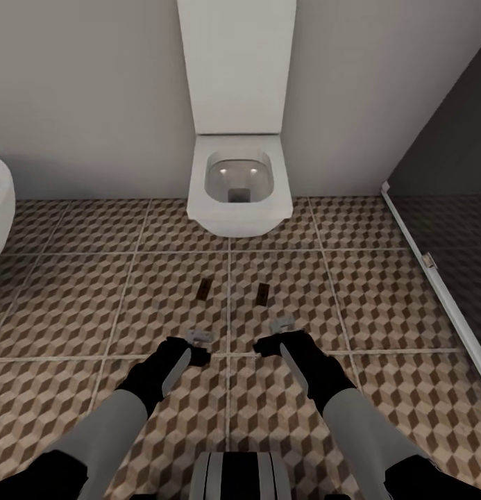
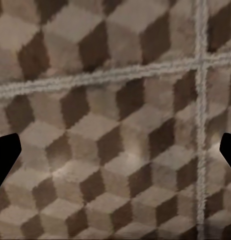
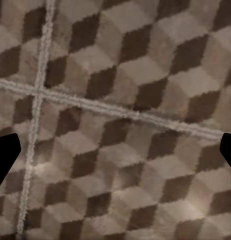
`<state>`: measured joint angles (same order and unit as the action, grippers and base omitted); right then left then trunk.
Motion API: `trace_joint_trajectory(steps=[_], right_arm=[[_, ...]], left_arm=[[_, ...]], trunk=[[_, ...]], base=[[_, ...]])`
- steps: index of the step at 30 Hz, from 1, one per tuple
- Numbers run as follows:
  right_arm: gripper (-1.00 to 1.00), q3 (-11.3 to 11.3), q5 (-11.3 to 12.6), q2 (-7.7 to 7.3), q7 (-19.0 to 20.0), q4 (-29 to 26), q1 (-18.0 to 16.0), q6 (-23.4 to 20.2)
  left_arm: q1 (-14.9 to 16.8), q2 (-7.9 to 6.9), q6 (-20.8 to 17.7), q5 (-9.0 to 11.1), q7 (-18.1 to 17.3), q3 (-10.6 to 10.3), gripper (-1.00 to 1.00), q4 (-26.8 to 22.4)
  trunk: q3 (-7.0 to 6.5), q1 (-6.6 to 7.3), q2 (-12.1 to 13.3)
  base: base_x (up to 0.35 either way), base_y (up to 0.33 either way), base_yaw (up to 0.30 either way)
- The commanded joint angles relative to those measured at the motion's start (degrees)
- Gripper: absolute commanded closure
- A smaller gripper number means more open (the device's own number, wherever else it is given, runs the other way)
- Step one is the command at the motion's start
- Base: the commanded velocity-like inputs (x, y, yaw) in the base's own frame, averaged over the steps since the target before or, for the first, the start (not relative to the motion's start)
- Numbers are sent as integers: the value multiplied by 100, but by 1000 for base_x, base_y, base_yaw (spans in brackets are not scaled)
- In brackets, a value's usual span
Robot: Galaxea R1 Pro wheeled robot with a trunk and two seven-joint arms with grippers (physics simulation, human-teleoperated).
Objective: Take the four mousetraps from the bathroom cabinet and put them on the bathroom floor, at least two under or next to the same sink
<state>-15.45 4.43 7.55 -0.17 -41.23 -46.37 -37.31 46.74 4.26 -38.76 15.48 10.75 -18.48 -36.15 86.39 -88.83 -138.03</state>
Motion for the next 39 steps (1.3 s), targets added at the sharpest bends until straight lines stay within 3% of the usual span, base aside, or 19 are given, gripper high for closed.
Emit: trace_joint_trajectory(steps=[1,14,22,27,33,39], right_arm=[[-100,-11,41,-6,-14,-5,-1,-22],[-100,-19,44,-216,7,79,18,67],[-100,-25,40,-366,12,295,41,545],[-100,-26,41,-387,16,688,47,840],[-100,-28,41,-394,14,1400,49,1604],[-100,-28,41,-395,16,1804,49,1959]], left_arm=[[2,-4,-19,61,50,-24,-100,19],[-14,-61,85,61,21,-24,-100,401],[-16,-81,781,61,7,-24,-100,892],[-17,-82,886,61,14,-24,-100,970],[-23,-83,918,61,17,-24,-100,997],[-24,-83,928,61,11,-24,-100,1003]], trunk=[[-24,23,40],[-373,309,562],[-586,484,883],[-719,594,1083],[-878,726,1324],[-1035,858,1564]], base=[[0,0,0],[0,0,0],[0,0,0],[0,0,0],[0,0,0],[0,0,0]])
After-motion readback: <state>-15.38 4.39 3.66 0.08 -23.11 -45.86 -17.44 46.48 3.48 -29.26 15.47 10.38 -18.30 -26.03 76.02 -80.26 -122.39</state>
